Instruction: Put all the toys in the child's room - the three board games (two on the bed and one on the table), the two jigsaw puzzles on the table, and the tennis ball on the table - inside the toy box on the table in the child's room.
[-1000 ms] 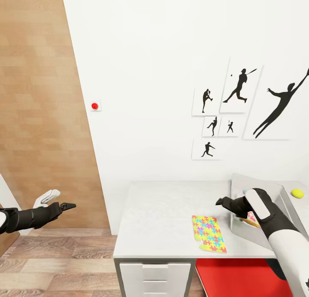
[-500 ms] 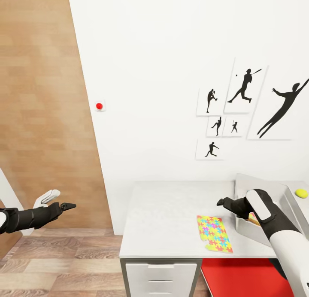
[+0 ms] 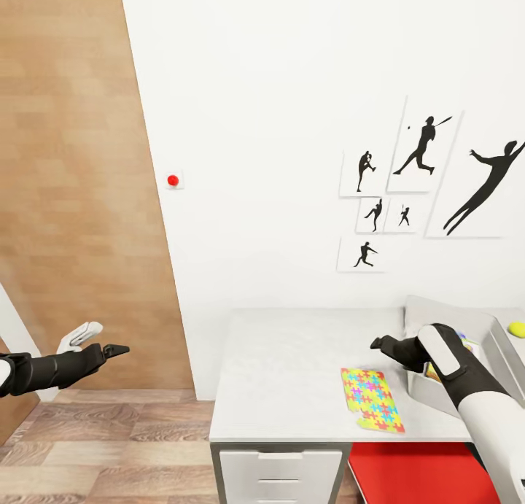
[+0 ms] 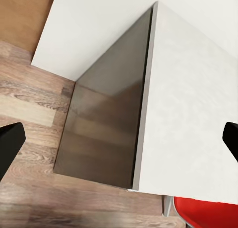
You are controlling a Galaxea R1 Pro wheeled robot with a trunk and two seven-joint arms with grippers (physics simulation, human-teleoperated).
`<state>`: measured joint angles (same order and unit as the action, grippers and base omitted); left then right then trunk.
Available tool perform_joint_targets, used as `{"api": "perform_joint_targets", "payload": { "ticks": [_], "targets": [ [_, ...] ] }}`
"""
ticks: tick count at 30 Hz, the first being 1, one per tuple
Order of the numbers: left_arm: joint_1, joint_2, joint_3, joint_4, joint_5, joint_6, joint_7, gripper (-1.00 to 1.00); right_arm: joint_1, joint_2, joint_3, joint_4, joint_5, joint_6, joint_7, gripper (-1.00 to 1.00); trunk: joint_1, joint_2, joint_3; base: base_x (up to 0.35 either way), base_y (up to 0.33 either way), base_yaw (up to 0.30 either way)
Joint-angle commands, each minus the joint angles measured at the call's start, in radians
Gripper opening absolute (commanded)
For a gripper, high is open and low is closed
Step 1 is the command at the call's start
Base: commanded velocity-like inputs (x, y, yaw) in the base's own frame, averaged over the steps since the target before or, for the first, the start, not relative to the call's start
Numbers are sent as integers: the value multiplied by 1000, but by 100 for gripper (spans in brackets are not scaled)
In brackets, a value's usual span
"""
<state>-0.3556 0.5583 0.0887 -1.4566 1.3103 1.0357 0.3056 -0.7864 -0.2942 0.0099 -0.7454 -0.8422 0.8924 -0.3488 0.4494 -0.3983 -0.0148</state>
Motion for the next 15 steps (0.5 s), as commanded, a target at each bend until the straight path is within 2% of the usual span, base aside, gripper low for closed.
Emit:
{"api": "perform_joint_targets", "payload": {
  "ticks": [1, 9, 15],
  "targets": [
    [-1, 0, 0, -1, 11, 3, 10, 100, -1, 0, 3, 5, -10, -14, -9, 100, 1, -2, -2, 1, 2, 0],
    [-1, 0, 0, -1, 11, 3, 10, 100, 0, 1, 12, 33, -8, -51, -10, 100, 1, -2, -2, 0, 3, 0],
    [-1, 0, 1, -1, 11, 3, 10, 100, 0, 0, 13, 56, -7, -51, -9, 100, 1, -2, -2, 0, 101, 0]
  ]
}}
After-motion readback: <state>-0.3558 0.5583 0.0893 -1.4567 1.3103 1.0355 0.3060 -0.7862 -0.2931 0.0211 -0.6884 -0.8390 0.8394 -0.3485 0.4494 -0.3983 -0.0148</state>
